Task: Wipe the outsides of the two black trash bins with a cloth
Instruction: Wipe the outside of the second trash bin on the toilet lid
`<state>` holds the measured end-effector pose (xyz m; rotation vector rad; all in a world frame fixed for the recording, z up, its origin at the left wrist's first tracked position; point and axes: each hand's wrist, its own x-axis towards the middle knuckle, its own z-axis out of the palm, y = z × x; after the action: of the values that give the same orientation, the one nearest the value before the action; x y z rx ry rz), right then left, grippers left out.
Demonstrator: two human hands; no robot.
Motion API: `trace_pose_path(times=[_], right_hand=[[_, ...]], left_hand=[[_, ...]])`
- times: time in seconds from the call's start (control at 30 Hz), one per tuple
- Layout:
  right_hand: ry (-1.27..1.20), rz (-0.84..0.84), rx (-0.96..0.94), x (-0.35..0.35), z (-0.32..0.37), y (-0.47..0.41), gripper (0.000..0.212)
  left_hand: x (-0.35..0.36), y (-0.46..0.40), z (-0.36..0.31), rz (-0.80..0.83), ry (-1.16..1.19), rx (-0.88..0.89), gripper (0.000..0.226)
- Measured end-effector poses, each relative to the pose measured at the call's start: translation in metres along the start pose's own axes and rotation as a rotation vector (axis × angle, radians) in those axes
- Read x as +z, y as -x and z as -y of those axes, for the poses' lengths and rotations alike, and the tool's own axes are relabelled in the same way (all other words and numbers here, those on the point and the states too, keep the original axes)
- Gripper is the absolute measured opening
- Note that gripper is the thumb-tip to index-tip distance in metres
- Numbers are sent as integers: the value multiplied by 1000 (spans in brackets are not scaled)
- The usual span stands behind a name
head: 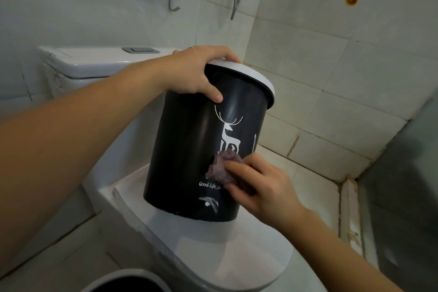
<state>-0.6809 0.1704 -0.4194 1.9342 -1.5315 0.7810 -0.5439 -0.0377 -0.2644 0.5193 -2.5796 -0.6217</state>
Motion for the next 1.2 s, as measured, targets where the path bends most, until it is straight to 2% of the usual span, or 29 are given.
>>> trace_pose_path(times=[0.13, 0.23, 0.3, 0.4, 0.57, 0.63, 0.7, 0.8, 0.87, 0.97, 1.13, 1.2], right_hand=[[56, 11, -37, -5, -8, -6, 27], [44, -101, 151, -10, -12, -27, 29], [48, -133, 212, -11, -12, -35, 32], [35, -111, 151, -7, -6, -26, 31], [29, 50, -52, -4, 3, 11, 26], [55, 44, -95, -5, 0, 11, 24], [51, -22, -29, -5, -2, 0, 23], [41, -141, 173, -7, -3, -24, 28], [56, -167, 223, -8, -3, -30, 32], [66, -156, 149, -4, 2, -20, 28], [102, 37, -107, -4, 9, 6, 22], [130, 34, -100, -5, 6, 0, 22]], left_hand=[[2, 0, -4, 1, -8, 15, 71], [3, -1, -3, 0, -12, 13, 71], [3, -2, -4, 5, -6, 12, 71], [4, -3, -4, 7, 6, 13, 71], [2, -2, -1, 11, 40, -2, 70], [2, -1, -1, 16, 46, 1, 69], [2, -1, -2, 15, 46, 6, 70], [3, -2, -2, 14, 38, 10, 71], [3, -2, -2, 20, 41, 8, 71], [3, -2, -1, 14, 43, 7, 71], [1, 0, 1, 15, 53, -5, 70], [1, 0, 1, 13, 53, -2, 69]])
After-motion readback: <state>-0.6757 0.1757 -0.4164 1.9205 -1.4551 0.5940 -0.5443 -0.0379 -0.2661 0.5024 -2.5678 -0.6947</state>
